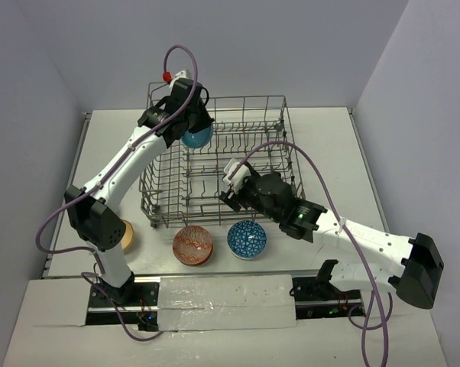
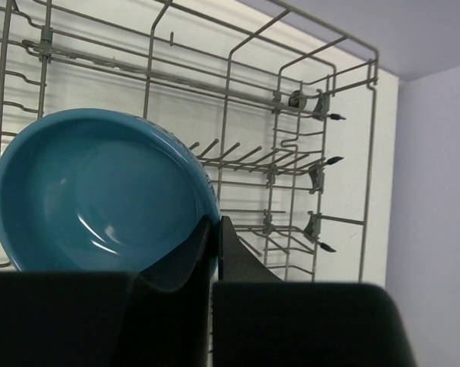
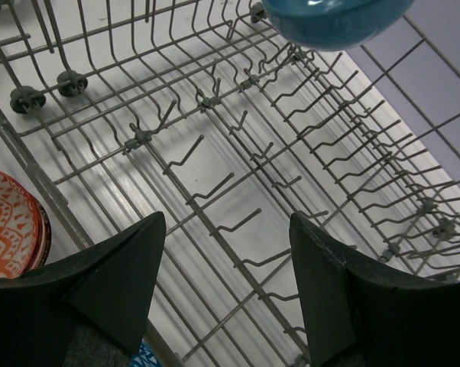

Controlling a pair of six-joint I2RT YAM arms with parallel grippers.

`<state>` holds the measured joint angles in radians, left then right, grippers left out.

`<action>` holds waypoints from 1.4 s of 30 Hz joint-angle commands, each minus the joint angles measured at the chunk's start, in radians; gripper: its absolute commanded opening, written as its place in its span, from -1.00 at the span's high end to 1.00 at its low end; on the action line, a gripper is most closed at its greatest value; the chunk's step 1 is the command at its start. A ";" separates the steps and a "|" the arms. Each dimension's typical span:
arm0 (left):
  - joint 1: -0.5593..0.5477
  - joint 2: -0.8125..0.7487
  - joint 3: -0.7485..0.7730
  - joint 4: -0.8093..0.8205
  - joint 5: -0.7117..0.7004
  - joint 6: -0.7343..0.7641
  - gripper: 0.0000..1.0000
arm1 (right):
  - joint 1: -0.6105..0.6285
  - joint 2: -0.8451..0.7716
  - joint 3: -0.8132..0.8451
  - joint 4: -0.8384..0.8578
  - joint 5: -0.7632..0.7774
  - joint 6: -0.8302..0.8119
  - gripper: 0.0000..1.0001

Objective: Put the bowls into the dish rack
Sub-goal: Pass from the left arm to the right

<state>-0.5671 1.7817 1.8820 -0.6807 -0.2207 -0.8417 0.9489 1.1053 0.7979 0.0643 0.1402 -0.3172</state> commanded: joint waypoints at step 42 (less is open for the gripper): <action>-0.154 0.062 0.103 -0.149 0.130 0.151 1.00 | 0.119 0.192 0.239 -0.014 0.194 -0.273 -0.42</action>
<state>-0.7105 1.8973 1.9797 -0.8585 -0.1017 -0.6937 1.0584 1.2808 0.9840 0.0013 0.3077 -0.5732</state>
